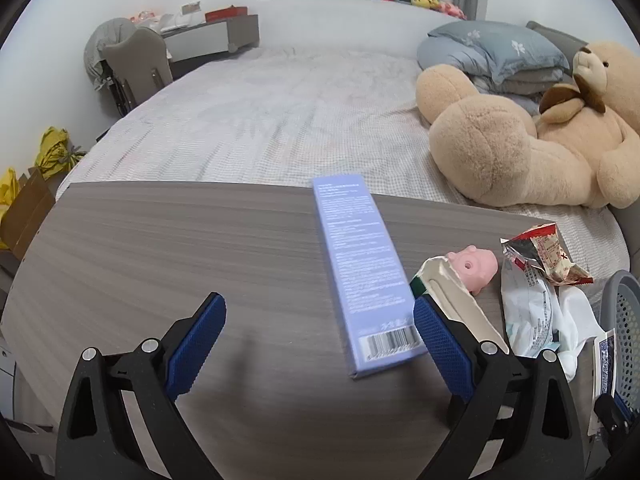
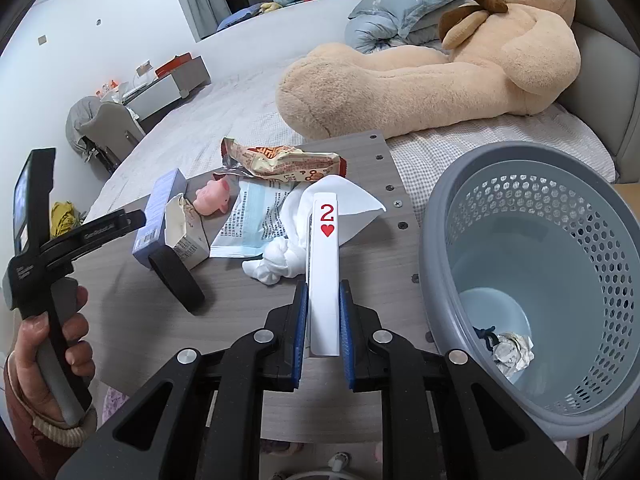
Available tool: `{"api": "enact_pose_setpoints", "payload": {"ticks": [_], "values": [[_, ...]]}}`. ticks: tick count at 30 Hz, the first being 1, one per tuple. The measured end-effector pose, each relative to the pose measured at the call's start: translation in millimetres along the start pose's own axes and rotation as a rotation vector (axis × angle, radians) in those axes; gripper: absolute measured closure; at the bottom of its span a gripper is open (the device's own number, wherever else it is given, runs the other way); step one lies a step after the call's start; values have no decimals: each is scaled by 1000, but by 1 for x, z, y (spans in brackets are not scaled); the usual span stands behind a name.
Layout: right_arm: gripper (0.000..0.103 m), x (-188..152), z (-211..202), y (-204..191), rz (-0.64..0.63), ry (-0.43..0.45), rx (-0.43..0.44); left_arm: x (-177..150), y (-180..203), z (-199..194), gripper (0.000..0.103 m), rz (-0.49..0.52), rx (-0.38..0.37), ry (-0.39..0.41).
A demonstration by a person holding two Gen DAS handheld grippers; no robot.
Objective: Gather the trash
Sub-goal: 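Lift the card toward the basket with the right gripper while the left gripper approaches the blue box, then grasp the lavender box with the left gripper while the right gripper holds the card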
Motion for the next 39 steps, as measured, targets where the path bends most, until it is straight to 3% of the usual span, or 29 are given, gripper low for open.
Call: {"api": "enact_pose_setpoints", "payload": {"ticks": [8, 17, 23, 31, 34, 36, 37, 39], "values": [[88, 3, 4, 7, 17, -6, 1, -7, 3, 12, 10, 8, 4, -32], [88, 3, 6, 6, 17, -8, 18, -11, -32, -2, 10, -23, 65, -24], [88, 3, 8, 6, 14, -13, 18, 0, -25, 3, 10, -20, 24, -15], [88, 5, 10, 6, 13, -18, 7, 9, -17, 41, 10, -5, -24, -76], [88, 5, 10, 6, 14, -19, 5, 11, -21, 48, 16, -21, -47, -91], [88, 6, 10, 6, 11, -18, 1, 11, -24, 53, 28, -34, -59, -102], [88, 6, 10, 5, 10, -19, -1, 12, -25, 54, 29, -35, -58, -102], [88, 5, 10, 5, 9, -19, -5, 14, -24, 53, 47, -24, -64, -97]]}}
Point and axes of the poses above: each gripper's, at about its wrist camera, not at the fingertips, and z roughly the way its jaws point, y to its right, x to its top, the point moved 7 cm from there along z, roughly the way its jaws point, and after that the axes turned 11 degrees about -x, right-handed, at the moved point
